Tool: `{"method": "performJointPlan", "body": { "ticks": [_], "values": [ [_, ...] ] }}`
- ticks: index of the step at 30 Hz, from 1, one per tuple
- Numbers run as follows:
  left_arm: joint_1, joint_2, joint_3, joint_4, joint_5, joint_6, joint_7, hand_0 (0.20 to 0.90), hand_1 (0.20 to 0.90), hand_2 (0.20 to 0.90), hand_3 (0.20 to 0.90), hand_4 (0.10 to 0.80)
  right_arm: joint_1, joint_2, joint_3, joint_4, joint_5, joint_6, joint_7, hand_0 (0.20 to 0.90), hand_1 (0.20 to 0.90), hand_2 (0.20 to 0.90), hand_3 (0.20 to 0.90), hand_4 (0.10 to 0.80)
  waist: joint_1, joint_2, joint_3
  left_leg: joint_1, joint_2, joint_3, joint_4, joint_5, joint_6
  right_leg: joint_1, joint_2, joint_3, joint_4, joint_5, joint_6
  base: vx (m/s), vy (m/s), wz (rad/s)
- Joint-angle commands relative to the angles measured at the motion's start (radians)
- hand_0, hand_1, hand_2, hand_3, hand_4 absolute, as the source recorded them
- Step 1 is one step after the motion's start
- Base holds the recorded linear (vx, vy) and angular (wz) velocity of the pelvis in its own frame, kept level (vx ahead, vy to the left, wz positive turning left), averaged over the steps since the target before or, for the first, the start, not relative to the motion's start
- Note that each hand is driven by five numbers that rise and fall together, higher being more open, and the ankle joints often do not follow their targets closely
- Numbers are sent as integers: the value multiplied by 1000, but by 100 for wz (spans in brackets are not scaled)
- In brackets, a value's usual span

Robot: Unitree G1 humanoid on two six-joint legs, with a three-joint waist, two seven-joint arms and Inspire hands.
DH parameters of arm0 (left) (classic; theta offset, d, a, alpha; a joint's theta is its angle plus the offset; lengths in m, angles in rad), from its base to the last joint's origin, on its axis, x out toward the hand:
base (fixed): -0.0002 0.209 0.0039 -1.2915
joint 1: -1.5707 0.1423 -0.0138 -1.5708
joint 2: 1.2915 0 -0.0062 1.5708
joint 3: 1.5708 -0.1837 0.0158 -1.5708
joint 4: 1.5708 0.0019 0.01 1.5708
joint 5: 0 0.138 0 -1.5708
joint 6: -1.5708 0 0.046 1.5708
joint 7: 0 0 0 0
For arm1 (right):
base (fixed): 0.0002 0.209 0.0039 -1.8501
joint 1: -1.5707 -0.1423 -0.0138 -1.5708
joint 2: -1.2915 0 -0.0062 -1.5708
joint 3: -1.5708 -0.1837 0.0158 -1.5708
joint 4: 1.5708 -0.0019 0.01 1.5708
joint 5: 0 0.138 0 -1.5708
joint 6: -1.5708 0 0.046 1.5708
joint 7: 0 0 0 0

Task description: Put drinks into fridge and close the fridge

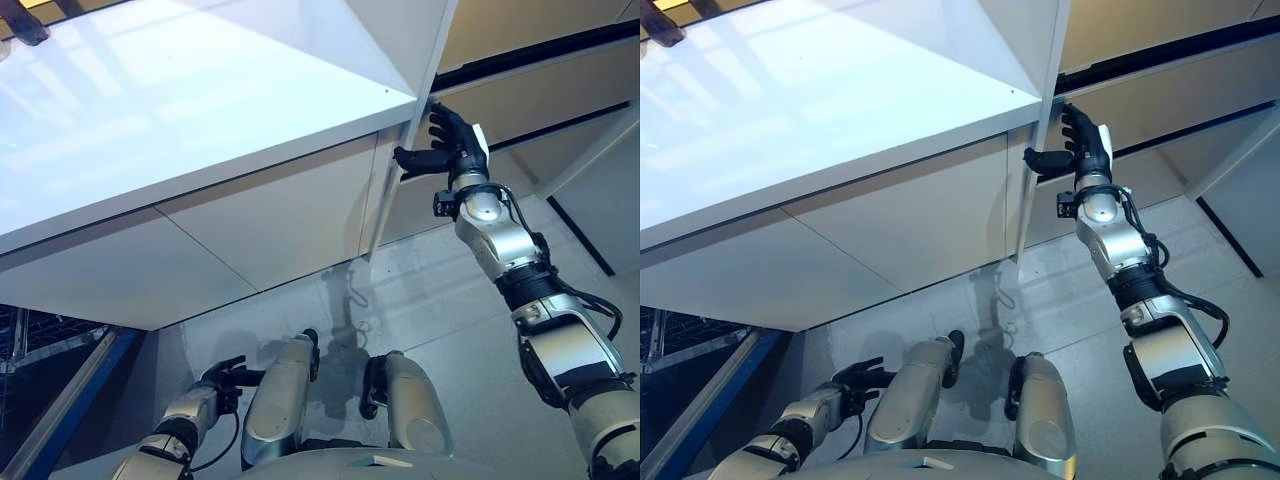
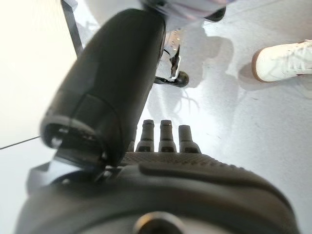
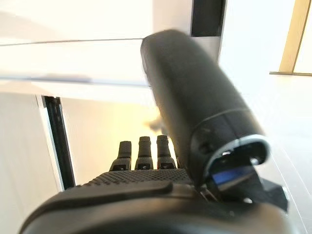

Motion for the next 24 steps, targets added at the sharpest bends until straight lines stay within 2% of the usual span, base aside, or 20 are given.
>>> {"method": "performJointPlan", "body": {
  "ticks": [1, 5, 7, 8, 10, 11, 15, 19, 21, 24],
  "values": [
    [62, 50, -28, -38, 46, -43, 21, 900, 900, 900, 900, 800, -106, -17, -71, -121, -21, -168, -61, 900, 900, 900, 900, 800, 20, -52, -106, 67, -36, 63, 27, -138, 108, 72, 35, 29, -112, 101, -3, -54, 59, -2],
    [99, 51, 18, -63, 8, -45, 13, 900, 900, 900, 900, 800, 118, -29, -144, -238, -49, -180, -63, 900, 900, 900, 900, 800, -20, -66, -135, 138, -18, 65, -133, -82, 99, 112, 45, 50, -252, 146, 25, -93, 43, -6],
    [131, 40, 47, -79, -17, -49, 12, 900, 900, 900, 900, 800, 319, -14, -203, -275, -88, -184, -54, 900, 900, 900, 900, 800, -51, -78, -174, 193, -9, 70, -241, -43, 92, 158, 51, 68, -379, 187, 48, -87, 23, -9],
    [139, 37, 52, -82, -21, -52, 10, 900, 900, 900, 900, 800, 357, -13, -217, -278, -87, -193, -40, 900, 900, 900, 900, 800, -55, -80, -181, 203, -7, 73, -260, -37, 91, 168, 53, 71, -402, 195, 52, -64, 22, -9],
    [175, 24, 76, -96, -30, -56, -6, 900, 900, 900, 900, 800, 534, 5, -278, -278, -68, -228, 34, 900, 900, 900, 900, 800, -77, -85, -219, 245, -1, 86, -333, -12, 82, 210, 60, 79, -494, 225, 70, -59, 25, -20],
    [198, 14, 90, -98, -32, -66, -23, 900, 900, 900, 900, 800, 624, 34, -302, -246, -84, -216, 71, 900, 900, 900, 900, 800, -91, -88, -248, 275, 4, 94, -383, 2, 77, 238, 65, 89, -550, 246, 81, -79, 22, -24],
    [223, 6, 108, -87, -49, -76, -64, 900, 900, 900, 900, 800, 747, 84, -288, -100, -155, -137, 119, 900, 900, 900, 900, 800, -113, -93, -301, 329, 17, 118, -492, 37, 65, 278, 75, 97, -649, 293, 104, -93, 5, -31],
    [228, 15, 125, -51, -47, -102, -97, 900, 900, 900, 900, 800, 816, 121, -268, 74, -239, -80, 95, 900, 900, 900, 900, 800, -124, -95, -334, 359, 26, 142, -570, 62, 54, 298, 81, 98, -709, 322, 120, -102, -7, -14],
    [224, 18, 123, -10, -33, -119, -110, 900, 900, 900, 900, 800, 838, 147, -266, 231, -261, -109, 102, 900, 900, 900, 900, 800, -127, -94, -346, 374, 31, 156, -608, 78, 48, 307, 82, 91, -746, 342, 127, -102, 11, -11],
    [212, 2, 118, 77, -11, -199, -126, 900, 900, 900, 900, 800, 853, 204, -256, 456, -287, -122, 194, 900, 900, 900, 900, 800, -129, -89, -364, 388, 30, 164, -645, 88, 46, 318, 84, 96, -789, 364, 136, -104, 27, -18]
  ]
}}
